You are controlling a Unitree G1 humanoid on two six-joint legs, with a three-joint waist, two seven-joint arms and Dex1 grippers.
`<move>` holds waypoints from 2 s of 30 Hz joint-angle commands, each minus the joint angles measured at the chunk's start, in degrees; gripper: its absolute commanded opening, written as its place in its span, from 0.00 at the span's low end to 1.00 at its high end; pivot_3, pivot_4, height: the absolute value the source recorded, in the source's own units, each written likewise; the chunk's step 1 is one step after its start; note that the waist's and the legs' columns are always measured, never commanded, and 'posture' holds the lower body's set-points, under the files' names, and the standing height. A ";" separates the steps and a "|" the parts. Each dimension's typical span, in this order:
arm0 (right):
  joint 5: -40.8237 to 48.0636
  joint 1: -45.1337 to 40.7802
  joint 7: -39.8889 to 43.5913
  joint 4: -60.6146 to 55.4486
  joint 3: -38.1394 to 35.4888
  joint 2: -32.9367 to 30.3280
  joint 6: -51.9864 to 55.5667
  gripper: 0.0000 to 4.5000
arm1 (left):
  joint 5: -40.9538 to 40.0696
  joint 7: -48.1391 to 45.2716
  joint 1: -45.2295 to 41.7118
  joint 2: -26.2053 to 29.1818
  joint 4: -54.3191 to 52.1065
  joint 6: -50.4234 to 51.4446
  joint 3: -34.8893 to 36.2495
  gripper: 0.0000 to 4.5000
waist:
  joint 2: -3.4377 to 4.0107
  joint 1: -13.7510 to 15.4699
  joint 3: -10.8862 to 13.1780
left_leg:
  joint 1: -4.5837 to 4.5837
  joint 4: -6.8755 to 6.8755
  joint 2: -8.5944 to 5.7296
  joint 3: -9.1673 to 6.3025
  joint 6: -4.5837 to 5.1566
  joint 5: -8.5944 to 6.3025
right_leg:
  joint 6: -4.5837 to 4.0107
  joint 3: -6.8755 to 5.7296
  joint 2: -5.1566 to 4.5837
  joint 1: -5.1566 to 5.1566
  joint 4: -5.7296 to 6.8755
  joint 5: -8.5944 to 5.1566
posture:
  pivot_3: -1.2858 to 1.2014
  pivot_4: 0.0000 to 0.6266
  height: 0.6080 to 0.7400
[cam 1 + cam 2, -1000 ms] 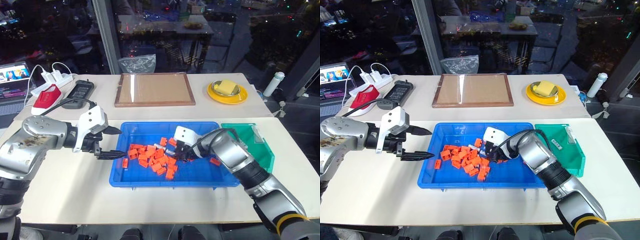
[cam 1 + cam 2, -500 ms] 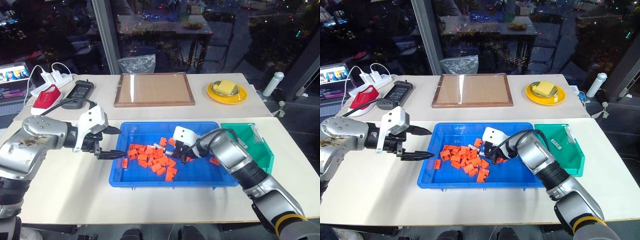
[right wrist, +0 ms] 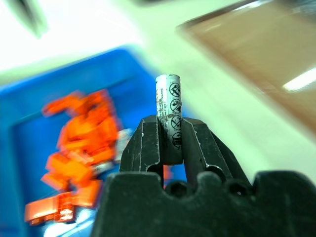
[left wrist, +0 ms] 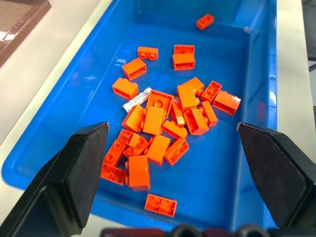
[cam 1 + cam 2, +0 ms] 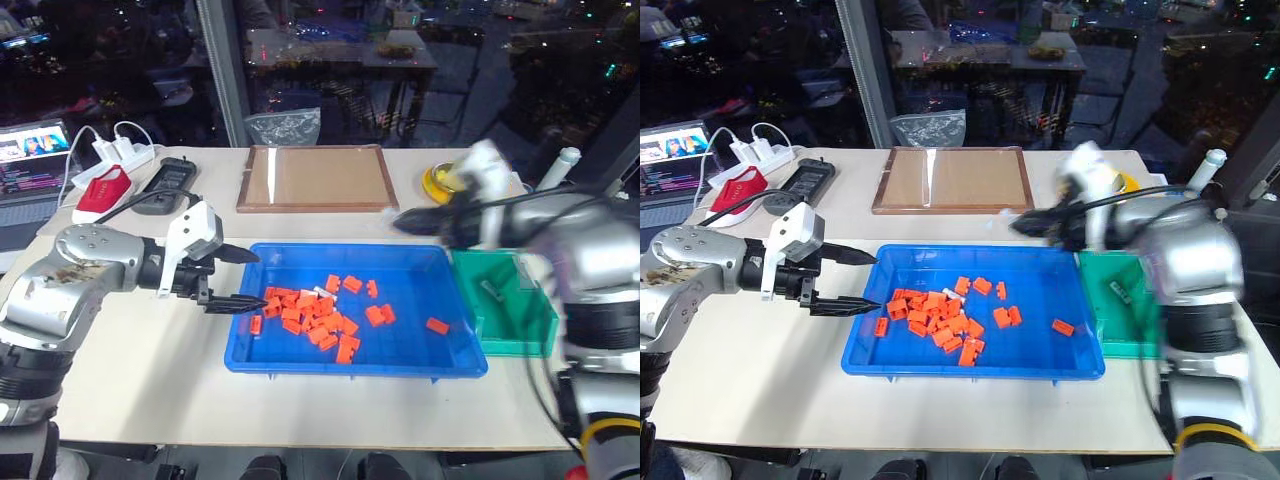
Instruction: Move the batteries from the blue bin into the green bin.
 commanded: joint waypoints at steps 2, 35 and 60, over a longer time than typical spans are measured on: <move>0.06 5.94 0.47 -0.20 -3.79 -9.20 -0.24 0.06 | 0.79 -1.26 -2.43 -0.70 1.22 -1.72 -1.34 1.00 | 0.01 -0.47 0.00 | 0.02 0.00 0.05 0.05 0.04 -0.02 | 0.00 0.03 0.03 -0.03 0.01 0.00 | 0.52 0.24 1.00; -1.63 10.23 -1.63 -7.14 6.06 -16.43 -4.60 0.99 | 5.22 -0.75 -3.10 -0.43 4.04 -3.00 -3.31 1.00 | 0.11 -1.61 0.00 | 0.06 0.06 0.09 0.17 0.04 -0.02 | 0.02 0.15 0.06 -0.06 0.06 -0.01 | 0.52 0.24 1.00; -9.58 -2.96 -4.47 -8.87 38.67 8.87 -8.01 0.83 | 5.39 2.87 -0.31 1.58 3.08 0.46 0.06 1.00 | 0.09 -1.40 0.00 | 0.00 0.21 0.08 0.04 0.05 -0.02 | 0.01 0.05 0.07 -0.11 0.26 -0.01 | 0.52 0.24 1.00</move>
